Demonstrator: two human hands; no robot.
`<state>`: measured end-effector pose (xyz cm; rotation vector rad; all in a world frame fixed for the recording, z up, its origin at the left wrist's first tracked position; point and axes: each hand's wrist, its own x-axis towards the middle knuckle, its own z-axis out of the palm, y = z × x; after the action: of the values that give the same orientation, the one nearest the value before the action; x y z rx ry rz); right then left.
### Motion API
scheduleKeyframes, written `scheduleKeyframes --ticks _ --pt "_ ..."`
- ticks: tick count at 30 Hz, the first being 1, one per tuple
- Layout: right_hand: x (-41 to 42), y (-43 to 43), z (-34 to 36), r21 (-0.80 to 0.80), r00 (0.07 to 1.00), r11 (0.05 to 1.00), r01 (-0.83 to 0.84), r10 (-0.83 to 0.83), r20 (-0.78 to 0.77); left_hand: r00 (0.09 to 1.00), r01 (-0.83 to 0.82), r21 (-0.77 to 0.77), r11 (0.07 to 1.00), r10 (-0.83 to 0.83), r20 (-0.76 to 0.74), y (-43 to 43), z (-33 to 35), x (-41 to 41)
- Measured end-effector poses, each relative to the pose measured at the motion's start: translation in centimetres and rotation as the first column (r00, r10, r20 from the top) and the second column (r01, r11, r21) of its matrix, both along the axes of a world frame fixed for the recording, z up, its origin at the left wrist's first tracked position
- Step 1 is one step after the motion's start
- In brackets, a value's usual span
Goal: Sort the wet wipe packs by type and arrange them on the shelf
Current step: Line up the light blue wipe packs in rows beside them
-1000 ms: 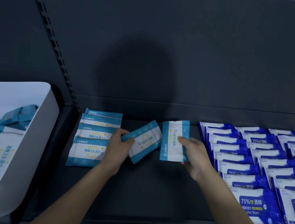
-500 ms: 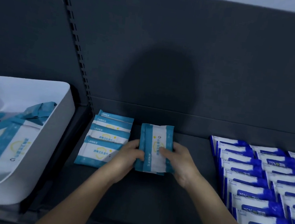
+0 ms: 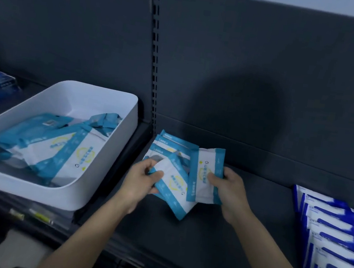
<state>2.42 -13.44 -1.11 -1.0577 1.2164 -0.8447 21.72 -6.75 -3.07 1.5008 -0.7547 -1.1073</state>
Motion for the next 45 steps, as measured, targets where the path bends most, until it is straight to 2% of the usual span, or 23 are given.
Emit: scheduleKeyframes --ticks 2,3,5,7,9,11,15,17,20,24,27,29,31,33,35,37,41,43,45 --pt "0.1 -0.2 0.2 -0.004 1.0 1.0 0.004 -0.004 -0.005 0.99 -0.099 0.03 0.995 0.095 0.106 1.1 -0.6 1.1" --pt "0.3 -0.2 0.3 0.015 1.0 1.0 0.002 -0.002 -0.003 0.964 -0.141 0.033 0.99 0.129 0.233 1.6 -1.2 1.8" --pt "0.7 -0.3 0.3 0.09 1.0 0.996 -0.002 0.0 0.022 0.856 -0.167 0.027 0.986 0.131 0.5 2.4 -1.8 2.8" --pt "1.2 -0.3 0.2 0.152 1.0 0.988 0.008 -0.012 0.029 0.777 -0.137 0.019 0.99 0.095 0.622 3.0 -2.0 3.0" --pt "1.7 0.1 0.2 0.167 1.0 0.986 0.007 -0.008 0.007 0.747 -0.099 0.032 0.995 0.053 0.663 3.1 -2.2 2.9" --pt "2.3 0.5 0.1 0.18 1.0 0.984 0.005 -0.008 0.015 0.757 -0.084 0.057 0.995 0.026 0.653 3.2 -2.4 3.1" --pt "3.1 1.7 -0.4 0.215 0.986 0.977 -0.007 -0.029 0.162 0.745 -0.074 0.083 0.994 0.0 0.667 3.4 -2.2 3.1" --pt "3.6 2.4 -0.7 0.214 0.981 0.977 -0.009 -0.033 0.193 0.721 -0.053 0.021 0.998 0.024 0.693 3.7 -2.1 2.7" --pt "4.5 3.9 -1.2 0.232 0.962 0.967 0.105 -0.158 0.224 0.686 0.045 -0.057 0.997 0.01 0.728 4.0 -2.5 2.0" --pt "6.0 5.6 -1.9 0.266 0.884 0.908 0.322 -0.389 0.258 0.741 0.075 -0.043 0.996 -0.026 0.672 4.5 -3.3 1.9" --pt "6.8 6.6 -1.8 0.281 0.881 0.905 0.319 -0.393 0.263 0.74 0.07 -0.109 0.992 0.022 0.672 4.7 -3.6 2.0" --pt "7.1 7.4 -2.2 0.193 0.953 0.948 0.253 -0.279 0.12 0.744 0.069 -0.155 0.985 0.053 0.666 4.7 -3.3 2.0" --pt "7.0 8.4 -3.0 0.003 0.974 0.987 0.161 -0.158 -0.16 0.752 0.083 -0.178 0.981 0.055 0.657 4.7 -2.9 2.2" --pt "6.4 9.3 -4.0 -0.206 0.883 0.978 0.024 -0.117 -0.454 0.745 0.107 -0.157 0.982 0.026 0.667 4.7 -3.1 2.4" --pt "6.1 10.0 -4.9 -0.315 0.773 0.945 -0.087 -0.135 -0.619 0.743 0.117 -0.082 0.99 -0.033 0.669 4.9 -3.7 2.6" --pt "6.0 10.3 -5.2 -0.332 0.702 0.929 -0.166 -0.125 -0.702 0.745 0.129 -0.04 0.991 -0.07 0.664 5.1 -4.3 2.8" --pt "5.4 9.8 -4.5 -0.23 0.615 0.926 -0.3 0.004 -0.788 0.737 0.13 -0.075 0.989 -0.046 0.674 4.8 -4.6 3.1" --pt "5.0 9.5 -4.0 -0.188 0.649 0.94 -0.285 0.044 -0.759 0.76 0.127 -0.101 0.987 -0.031 0.65 4.8 -4.2 3.0" --pt "4.7 9.3 -3.8 -0.183 0.726 0.941 -0.285 0.088 -0.682 0.791 0.147 -0.123 0.982 -0.042 0.611 5.0 -3.7 2.9"
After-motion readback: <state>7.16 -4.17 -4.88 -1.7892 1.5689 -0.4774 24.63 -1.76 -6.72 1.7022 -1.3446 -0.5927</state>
